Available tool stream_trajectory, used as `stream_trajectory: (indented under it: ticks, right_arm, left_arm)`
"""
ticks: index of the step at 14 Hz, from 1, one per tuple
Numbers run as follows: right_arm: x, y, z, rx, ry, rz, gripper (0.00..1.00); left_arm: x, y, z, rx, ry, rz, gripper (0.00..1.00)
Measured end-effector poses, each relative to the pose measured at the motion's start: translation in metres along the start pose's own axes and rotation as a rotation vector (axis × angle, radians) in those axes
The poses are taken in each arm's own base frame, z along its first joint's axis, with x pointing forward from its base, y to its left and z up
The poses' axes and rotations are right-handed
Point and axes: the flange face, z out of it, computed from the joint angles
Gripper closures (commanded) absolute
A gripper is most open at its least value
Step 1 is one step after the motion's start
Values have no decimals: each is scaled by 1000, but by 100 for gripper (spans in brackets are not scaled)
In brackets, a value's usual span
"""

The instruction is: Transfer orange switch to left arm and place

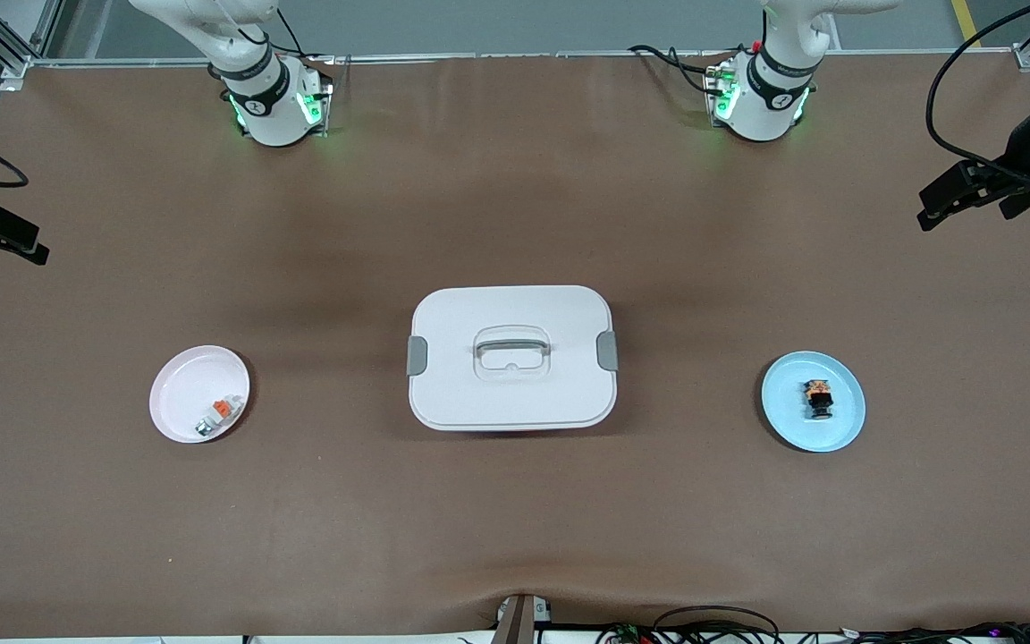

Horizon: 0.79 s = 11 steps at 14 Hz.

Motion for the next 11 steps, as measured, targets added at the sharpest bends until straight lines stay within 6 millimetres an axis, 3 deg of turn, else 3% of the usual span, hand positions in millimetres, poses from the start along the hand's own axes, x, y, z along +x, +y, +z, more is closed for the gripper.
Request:
stream_trajectory:
  ticks: [11]
  right_arm:
    - [0,1,0,0,0,2,0]
  left_arm:
    - [-6,1,-16,-5,29,9,0]
